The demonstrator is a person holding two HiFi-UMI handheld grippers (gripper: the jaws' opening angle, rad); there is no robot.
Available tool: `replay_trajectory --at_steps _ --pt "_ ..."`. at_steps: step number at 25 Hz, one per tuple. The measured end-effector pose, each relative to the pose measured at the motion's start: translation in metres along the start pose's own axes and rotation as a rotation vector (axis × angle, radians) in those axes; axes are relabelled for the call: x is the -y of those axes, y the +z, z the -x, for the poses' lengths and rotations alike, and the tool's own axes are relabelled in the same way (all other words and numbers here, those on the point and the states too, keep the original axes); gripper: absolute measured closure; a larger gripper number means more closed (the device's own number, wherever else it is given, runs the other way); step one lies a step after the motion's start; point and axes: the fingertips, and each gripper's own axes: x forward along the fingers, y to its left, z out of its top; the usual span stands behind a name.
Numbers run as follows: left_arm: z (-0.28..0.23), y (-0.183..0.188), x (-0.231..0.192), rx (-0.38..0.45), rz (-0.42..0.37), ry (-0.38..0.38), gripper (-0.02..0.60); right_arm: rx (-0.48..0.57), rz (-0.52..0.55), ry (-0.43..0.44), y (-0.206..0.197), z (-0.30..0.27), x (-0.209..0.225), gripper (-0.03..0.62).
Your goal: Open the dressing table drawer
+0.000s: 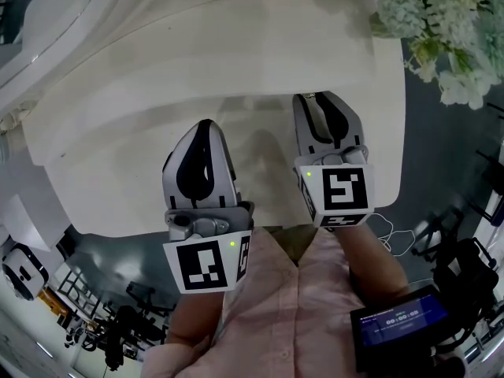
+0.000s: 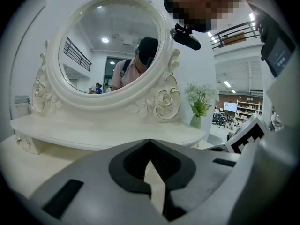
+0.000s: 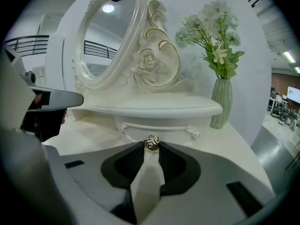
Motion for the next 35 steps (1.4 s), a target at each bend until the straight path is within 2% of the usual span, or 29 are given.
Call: replay_trajectory --at_steps 35 --pt "0.008 0.004 0.018 0.014 -0.012 -0.004 0.56 -0.012 -0.002 0.034 -0.011 0.014 -0.005 0.488"
